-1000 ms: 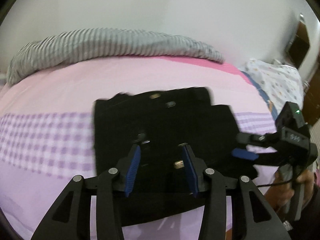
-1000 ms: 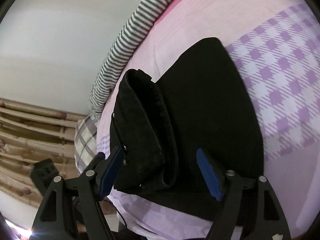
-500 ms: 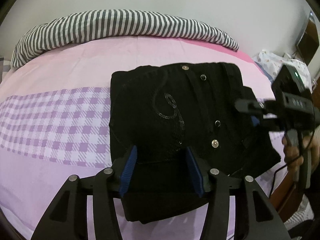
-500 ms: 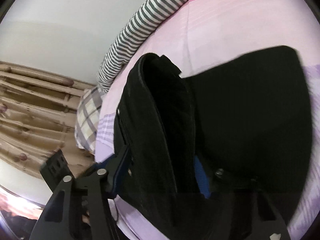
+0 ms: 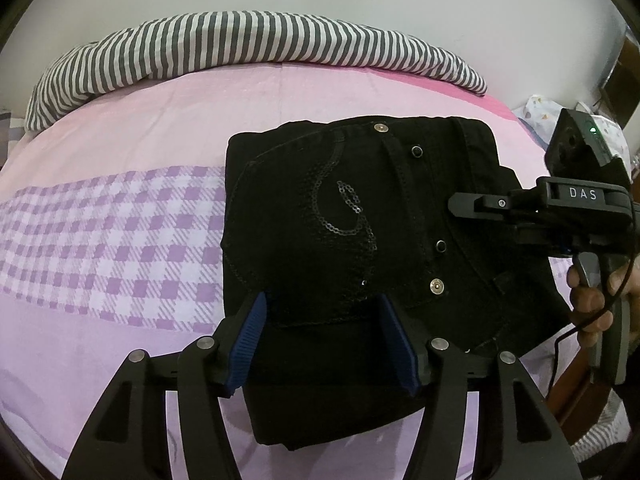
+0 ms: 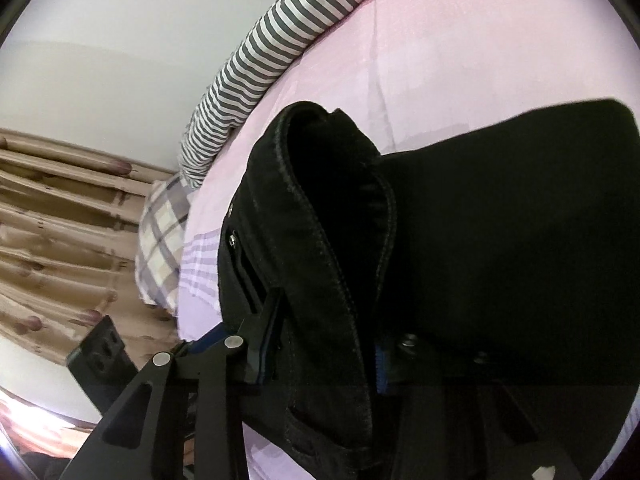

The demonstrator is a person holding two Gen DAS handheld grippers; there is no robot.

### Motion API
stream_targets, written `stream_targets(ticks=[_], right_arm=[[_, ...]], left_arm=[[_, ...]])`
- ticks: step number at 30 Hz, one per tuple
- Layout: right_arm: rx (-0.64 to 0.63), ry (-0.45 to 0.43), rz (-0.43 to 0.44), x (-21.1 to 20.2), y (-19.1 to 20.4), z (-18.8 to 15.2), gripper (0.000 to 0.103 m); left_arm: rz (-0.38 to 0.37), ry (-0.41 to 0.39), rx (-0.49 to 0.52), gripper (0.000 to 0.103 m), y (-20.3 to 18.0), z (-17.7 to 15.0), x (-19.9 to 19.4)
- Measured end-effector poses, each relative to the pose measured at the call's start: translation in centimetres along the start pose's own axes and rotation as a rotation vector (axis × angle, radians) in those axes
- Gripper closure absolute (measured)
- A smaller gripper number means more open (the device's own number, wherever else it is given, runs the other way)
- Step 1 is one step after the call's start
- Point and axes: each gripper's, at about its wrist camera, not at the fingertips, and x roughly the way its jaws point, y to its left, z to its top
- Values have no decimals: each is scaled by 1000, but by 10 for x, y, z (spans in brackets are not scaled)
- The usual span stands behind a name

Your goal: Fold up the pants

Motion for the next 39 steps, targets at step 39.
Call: stream_targets(ticks=[39], right_arm=[[-56,-212,-110,-96,64,-21,92]], left_arm=[[22,-68,-1,43,-3,8,-31]])
